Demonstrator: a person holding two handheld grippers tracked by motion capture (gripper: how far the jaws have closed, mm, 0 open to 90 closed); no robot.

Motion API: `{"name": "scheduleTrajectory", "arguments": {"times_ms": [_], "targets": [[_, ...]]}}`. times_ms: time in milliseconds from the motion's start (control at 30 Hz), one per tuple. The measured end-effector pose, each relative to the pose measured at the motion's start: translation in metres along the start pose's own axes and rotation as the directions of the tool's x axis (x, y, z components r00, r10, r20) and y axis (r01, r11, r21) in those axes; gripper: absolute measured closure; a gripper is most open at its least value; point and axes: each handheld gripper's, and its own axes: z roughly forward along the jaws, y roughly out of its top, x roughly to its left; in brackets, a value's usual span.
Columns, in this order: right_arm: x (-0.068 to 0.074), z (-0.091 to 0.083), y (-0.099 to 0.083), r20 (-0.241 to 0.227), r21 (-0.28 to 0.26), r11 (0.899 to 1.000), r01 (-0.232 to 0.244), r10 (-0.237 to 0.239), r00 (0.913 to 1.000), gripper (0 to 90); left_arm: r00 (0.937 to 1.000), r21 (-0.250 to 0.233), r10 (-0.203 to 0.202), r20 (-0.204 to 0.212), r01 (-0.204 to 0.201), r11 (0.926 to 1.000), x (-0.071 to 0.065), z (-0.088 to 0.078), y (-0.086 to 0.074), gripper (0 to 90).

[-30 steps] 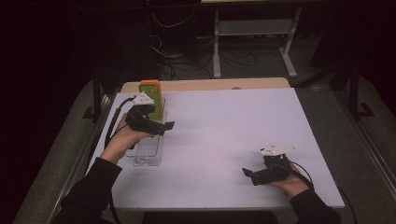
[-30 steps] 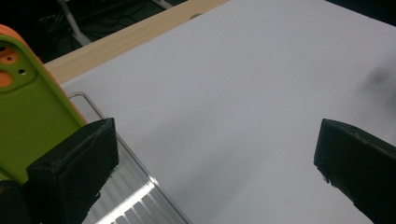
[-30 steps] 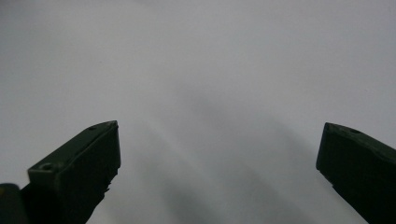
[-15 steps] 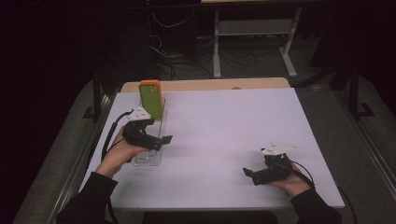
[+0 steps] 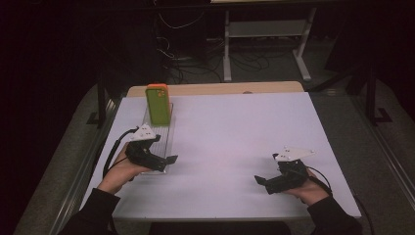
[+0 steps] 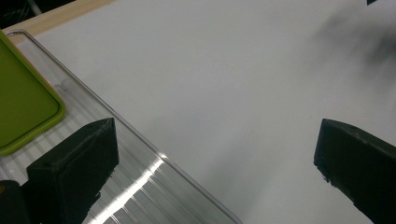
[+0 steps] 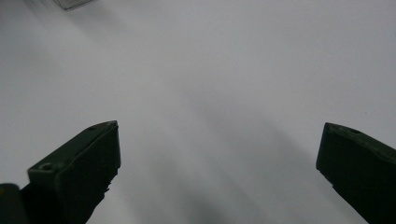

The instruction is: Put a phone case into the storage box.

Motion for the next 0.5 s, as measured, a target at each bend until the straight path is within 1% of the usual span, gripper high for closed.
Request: {"name": "scheduleTrajectory", "arguments": {"times_ms": [100,167,267,300,333,367,400,433,467,500], "targets": [[-0.001,-0.002,0.002,0.000,-0.002,1.000,-0.002,0.002,1.0000,0.0,0.9998,0.006,0.020,0.004,-0.020,0.9998,-0.001,-0.001,-0.006,0.0],[-0.001,-0.003,0.003,-0.001,-0.005,1.000,0.001,-0.001,1.0000,0.0,0.9999,0.000,0.009,0.013,-0.009,1.0000,-0.002,-0.001,-0.009,0.0],[-0.001,-0.005,0.005,0.000,-0.009,1.000,0.000,0.000,1.0000,0.0,0.9998,-0.004,0.019,0.010,-0.019,0.9998,-0.003,-0.003,-0.013,0.0],[-0.001,-0.006,0.006,0.001,-0.012,1.000,0.006,-0.006,1.0000,0.0,0.9999,-0.011,0.005,0.011,-0.005,0.9999,-0.004,-0.004,-0.015,0.0],[-0.001,-0.006,0.006,0.000,-0.012,1.000,0.005,-0.005,1.0000,0.0,0.9998,-0.009,0.016,0.008,-0.015,0.9998,-0.003,-0.005,-0.016,0.0],[-0.001,-0.007,0.007,-0.001,-0.013,1.000,0.006,-0.006,1.0000,0.0,1.0000,-0.020,0.003,0.008,-0.003,0.9998,-0.004,-0.005,-0.017,0.0],[-0.001,-0.008,0.008,0.001,-0.015,1.000,0.008,-0.008,1.0000,0.0,0.9999,-0.017,0.012,0.008,-0.011,0.9998,-0.004,-0.006,-0.018,0.0],[-0.001,-0.008,0.008,-0.001,-0.014,1.000,0.002,-0.002,1.0000,0.0,1.0000,-0.027,0.002,0.007,-0.002,0.9996,-0.005,-0.006,-0.020,0.0],[-0.001,-0.009,0.008,-0.003,-0.011,1.000,0.002,-0.002,1.0000,0.0,0.9999,-0.019,0.011,0.007,-0.011,0.9998,-0.004,-0.006,-0.021,0.0],[-0.001,-0.009,0.008,-0.003,-0.011,1.000,0.005,-0.005,1.0000,0.0,0.9999,-0.023,0.010,0.009,-0.010,0.9997,-0.005,-0.006,-0.022,0.0]]}}
